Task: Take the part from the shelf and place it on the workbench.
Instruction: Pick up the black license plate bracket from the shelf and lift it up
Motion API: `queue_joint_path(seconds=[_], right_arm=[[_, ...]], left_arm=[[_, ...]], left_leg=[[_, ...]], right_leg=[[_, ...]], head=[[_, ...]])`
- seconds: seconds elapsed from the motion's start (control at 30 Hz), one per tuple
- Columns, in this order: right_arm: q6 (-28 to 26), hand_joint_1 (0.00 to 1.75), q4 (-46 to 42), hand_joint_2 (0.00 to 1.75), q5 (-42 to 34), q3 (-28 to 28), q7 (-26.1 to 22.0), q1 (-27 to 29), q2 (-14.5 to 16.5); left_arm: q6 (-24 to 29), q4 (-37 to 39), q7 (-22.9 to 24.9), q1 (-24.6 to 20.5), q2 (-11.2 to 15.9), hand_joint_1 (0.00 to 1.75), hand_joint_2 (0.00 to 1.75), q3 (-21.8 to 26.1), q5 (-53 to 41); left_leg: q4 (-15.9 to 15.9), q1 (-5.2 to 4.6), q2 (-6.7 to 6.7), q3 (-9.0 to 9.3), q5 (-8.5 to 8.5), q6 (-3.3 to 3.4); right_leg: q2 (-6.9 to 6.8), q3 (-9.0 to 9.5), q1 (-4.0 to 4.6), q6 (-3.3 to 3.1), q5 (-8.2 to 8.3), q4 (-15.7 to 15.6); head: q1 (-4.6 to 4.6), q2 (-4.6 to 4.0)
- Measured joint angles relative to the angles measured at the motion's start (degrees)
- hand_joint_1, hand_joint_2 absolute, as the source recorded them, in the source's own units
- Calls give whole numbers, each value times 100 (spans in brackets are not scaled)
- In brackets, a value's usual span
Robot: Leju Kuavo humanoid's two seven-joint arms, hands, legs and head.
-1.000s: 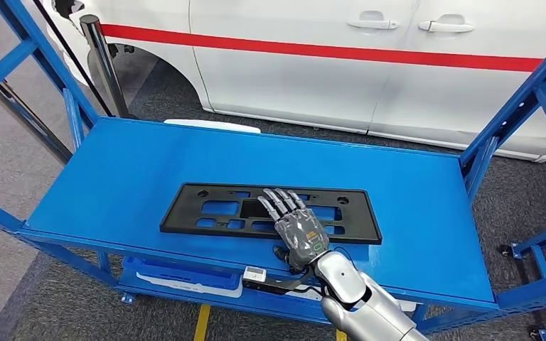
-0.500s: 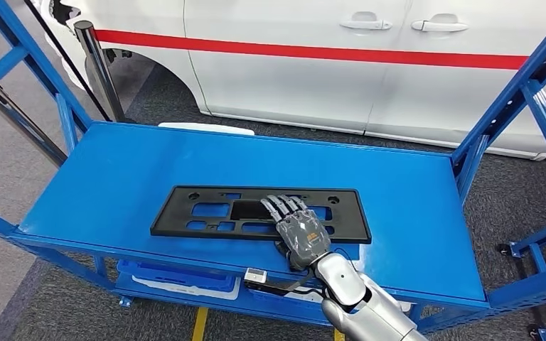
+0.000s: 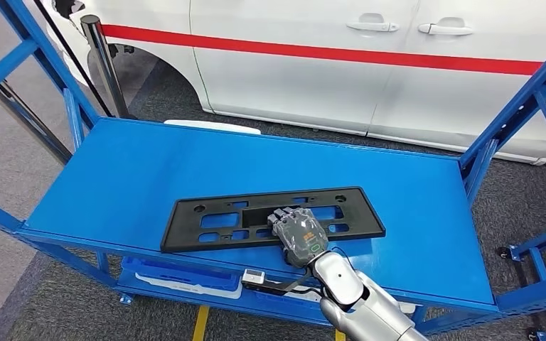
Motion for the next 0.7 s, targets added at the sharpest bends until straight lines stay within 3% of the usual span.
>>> queue_joint_path(seconds=[0.17, 0.23, 0.3, 0.33, 0.37, 0.4, 0.47, 0.53, 0.6, 0.7], right_arm=[[56, 171, -15, 175, -5, 12, -6, -18, -1], [85, 172, -20, 175, -17, 12, -6, -21, -1], [106, 171, -20, 175, -25, 13, -6, -18, -1], [110, 171, -20, 175, -27, 13, -6, -16, -1], [114, 171, -20, 175, -30, 13, -6, -15, -1], [117, 171, -21, 175, -33, 12, -6, -15, -1], [127, 171, -23, 175, -41, 11, -5, -15, -2], [136, 171, -25, 175, -44, 7, 1, -17, -5], [150, 171, -25, 175, -46, 2, 5, -16, -8], [203, 173, -46, 175, -71, -14, -6, -13, -22]], left_arm=[[-59, 0, -157, 4, 3, 0, 0, 26, 38], [-63, 0, -190, 7, 5, 0, 0, 34, 44], [-66, 0, -207, 14, 2, 0, 0, 39, 51], [-67, 0, -214, 19, 0, 0, 0, 40, 52], [-67, 0, -227, 24, -1, 0, 0, 41, 54], [-66, 0, -244, 27, 1, 0, 0, 41, 55], [-65, 0, -279, 24, 6, 0, 0, 43, 56], [-64, 0, -300, 18, 9, 0, 87, 44, 54], [-33, 0, -311, 15, 9, 0, 175, 44, 39], [139, 0, -245, 18, 5, 0, 175, 43, 15]], left_leg=[[119, 5, 3, -39, -116, -155], [614, 16, 10, -259, -414, -206], [1339, 26, 10, -603, -722, -239], [1540, 29, 11, -699, -753, -247], [1524, 32, 11, -693, -671, -247], [1273, 33, 11, -572, -490, -238], [495, 28, 11, -193, -135, -202], [45, 6, 2, 22, -20, -152], [-8, -12, -4, 37, -23, -99], [-82, 23, 24, 56, 41, 23]], right_leg=[[1, 80, 9, -156, 12, -159], [-12, 104, -5, -204, 26, -193], [-16, 101, 2, -218, 25, -193], [-15, 103, 5, -219, 24, -191], [-10, 109, 6, -219, 23, -189], [-4, 118, 5, -216, 21, -187], [10, 137, 12, -194, 12, -186], [24, 136, 27, -146, 12, -185], [36, 135, 33, -86, 31, -202], [32, 68, 29, 0, -113, -31]], head=[[-11, 0], [-21, 0], [-25, 0], [-25, 0], [-25, 0], [-26, 0], [-25, 0], [-23, 0], [-21, 0], [-15, 0]])
